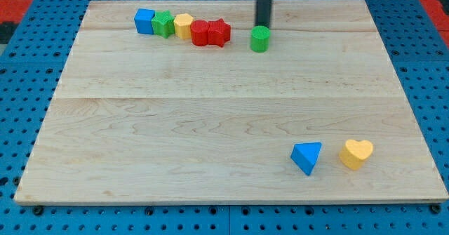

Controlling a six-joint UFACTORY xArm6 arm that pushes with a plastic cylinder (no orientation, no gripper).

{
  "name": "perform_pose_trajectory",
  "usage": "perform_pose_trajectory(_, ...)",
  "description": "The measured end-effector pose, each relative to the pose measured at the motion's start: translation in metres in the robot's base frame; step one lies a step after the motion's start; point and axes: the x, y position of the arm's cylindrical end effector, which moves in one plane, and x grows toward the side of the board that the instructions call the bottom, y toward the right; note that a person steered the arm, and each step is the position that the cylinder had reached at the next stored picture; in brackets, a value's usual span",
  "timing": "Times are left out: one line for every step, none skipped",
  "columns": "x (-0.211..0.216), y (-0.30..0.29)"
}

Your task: Separate the green circle and red star

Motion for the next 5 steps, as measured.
perform_pose_trajectory(0.021, 0.027)
perform_pose_trajectory(0.036, 0.030)
perform_pose_trajectory(0.036, -0.002)
perform_pose_trajectory(0.036, -0.040)
perform_pose_trajectory(0.066, -0.036)
